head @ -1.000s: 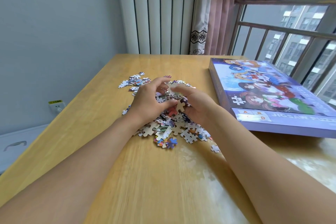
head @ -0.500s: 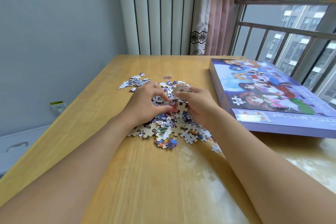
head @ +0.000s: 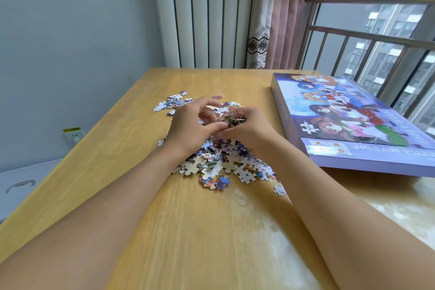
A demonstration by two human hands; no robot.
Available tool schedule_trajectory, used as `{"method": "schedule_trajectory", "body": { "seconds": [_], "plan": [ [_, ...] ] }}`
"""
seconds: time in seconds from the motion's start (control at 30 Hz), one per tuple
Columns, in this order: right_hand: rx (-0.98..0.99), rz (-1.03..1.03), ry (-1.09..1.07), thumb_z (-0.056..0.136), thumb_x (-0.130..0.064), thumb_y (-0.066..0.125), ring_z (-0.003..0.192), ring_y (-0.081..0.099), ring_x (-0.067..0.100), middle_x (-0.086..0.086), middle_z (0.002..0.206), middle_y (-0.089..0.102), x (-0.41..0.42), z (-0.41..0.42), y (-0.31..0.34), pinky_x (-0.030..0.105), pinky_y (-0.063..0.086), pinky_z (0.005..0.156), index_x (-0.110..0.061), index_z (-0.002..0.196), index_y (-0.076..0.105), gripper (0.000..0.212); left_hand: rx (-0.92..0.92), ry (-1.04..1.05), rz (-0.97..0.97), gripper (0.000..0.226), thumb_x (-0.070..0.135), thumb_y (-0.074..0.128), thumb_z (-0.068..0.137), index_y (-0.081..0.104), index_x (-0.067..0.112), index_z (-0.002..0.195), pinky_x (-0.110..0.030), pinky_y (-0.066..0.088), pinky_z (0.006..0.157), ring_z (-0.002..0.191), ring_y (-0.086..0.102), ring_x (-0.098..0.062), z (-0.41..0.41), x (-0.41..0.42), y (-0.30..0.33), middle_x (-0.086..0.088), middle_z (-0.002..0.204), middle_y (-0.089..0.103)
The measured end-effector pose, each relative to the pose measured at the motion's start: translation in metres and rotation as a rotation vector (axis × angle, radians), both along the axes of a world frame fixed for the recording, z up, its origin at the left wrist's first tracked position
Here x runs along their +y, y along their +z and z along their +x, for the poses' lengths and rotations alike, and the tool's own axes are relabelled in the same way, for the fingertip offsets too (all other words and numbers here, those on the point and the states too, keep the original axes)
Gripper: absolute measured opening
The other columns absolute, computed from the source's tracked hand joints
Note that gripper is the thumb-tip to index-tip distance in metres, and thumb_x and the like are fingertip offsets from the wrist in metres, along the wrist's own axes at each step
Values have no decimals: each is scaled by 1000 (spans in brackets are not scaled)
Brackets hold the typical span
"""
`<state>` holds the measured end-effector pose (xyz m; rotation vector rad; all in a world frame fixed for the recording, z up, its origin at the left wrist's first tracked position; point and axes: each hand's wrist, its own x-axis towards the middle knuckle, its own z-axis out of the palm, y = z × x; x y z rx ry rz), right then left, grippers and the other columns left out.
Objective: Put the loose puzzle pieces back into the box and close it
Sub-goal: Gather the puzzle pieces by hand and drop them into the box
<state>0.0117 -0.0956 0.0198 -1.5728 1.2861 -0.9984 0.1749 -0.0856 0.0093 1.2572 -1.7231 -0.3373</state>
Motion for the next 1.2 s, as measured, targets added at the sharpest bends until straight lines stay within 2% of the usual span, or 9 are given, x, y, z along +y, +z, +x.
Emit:
{"method": "schedule_trajectory", "body": {
  "seconds": [0.1, 0.27, 0.37, 0.43, 0.6, 0.77, 0.93, 1.03, 1.2],
  "plan": [
    [-133, 41, -16, 62, 1, 91, 84, 75, 32, 12, 81, 77, 1, 0, 2, 48, 60, 83, -5, 85, 76, 29, 56, 54, -70, 32, 34, 82, 82, 70, 25, 109, -8, 46, 78, 78, 67, 1, -3, 3, 5, 11, 79, 73],
    [-544, 332, -11, 78, 3, 79, 81, 73, 25, 17, 95, 76, 3, -9, 18, 35, 61, 76, 6, 106, 70, 29, 106, 93, -169, 19, 36, 68, 94, 73, 19, 99, -17, 52, 75, 82, 66, -3, -3, 7, 9, 10, 87, 72],
    [-846, 560, -1, 90, 4, 65, 85, 65, 22, 18, 91, 68, 7, -11, 23, 34, 60, 79, 6, 95, 66, 6, 136, 66, -138, 16, 32, 70, 94, 73, 17, 99, -19, 53, 76, 82, 66, -4, -5, 9, 6, 10, 88, 72],
    [-971, 640, -11, 93, 5, 61, 84, 64, 24, 20, 91, 64, 11, -10, 24, 37, 61, 74, 5, 93, 64, 3, 151, 40, -93, 17, 29, 73, 91, 73, 17, 103, -19, 52, 74, 82, 67, -4, -7, 11, 6, 9, 89, 72],
    [-964, 660, 6, 93, 1, 64, 85, 64, 22, 21, 106, 62, 12, -8, 21, 29, 62, 64, 4, 102, 65, 10, 124, -30, -34, 28, 28, 80, 84, 73, 19, 110, -21, 54, 70, 81, 68, -3, -15, 12, 6, 8, 90, 73],
    [-955, 659, 37, 90, -4, 70, 83, 68, 21, 19, 110, 65, 9, -8, 15, 32, 63, 75, 3, 108, 68, 19, 104, -54, -62, 25, 27, 78, 86, 76, 16, 109, -29, 57, 76, 83, 70, -8, -17, 8, 3, 7, 92, 75],
    [-924, 586, 103, 95, -11, 66, 95, 69, 25, 17, 100, 70, 15, -5, 17, 36, 61, 85, 0, 97, 69, 12, 146, 14, -84, 19, 26, 78, 86, 74, 21, 104, -21, 54, 68, 79, 68, -6, -16, 5, 0, 8, 85, 72],
    [-882, 525, 133, 96, -17, 65, 104, 70, 28, 18, 110, 70, 17, -2, 19, 35, 61, 85, 1, 105, 69, 20, 173, 57, -80, 19, 28, 78, 87, 71, 23, 104, -23, 56, 68, 79, 68, -10, -16, 3, 0, 4, 83, 70],
    [-820, 479, 162, 90, 0, 70, 111, 69, 27, 22, 124, 67, 15, 1, 15, 35, 60, 84, 11, 114, 67, 26, 193, 115, -69, 21, 23, 78, 86, 67, 23, 104, -35, 59, 67, 75, 69, -18, -17, 1, 1, -1, 81, 69]
  ]
}}
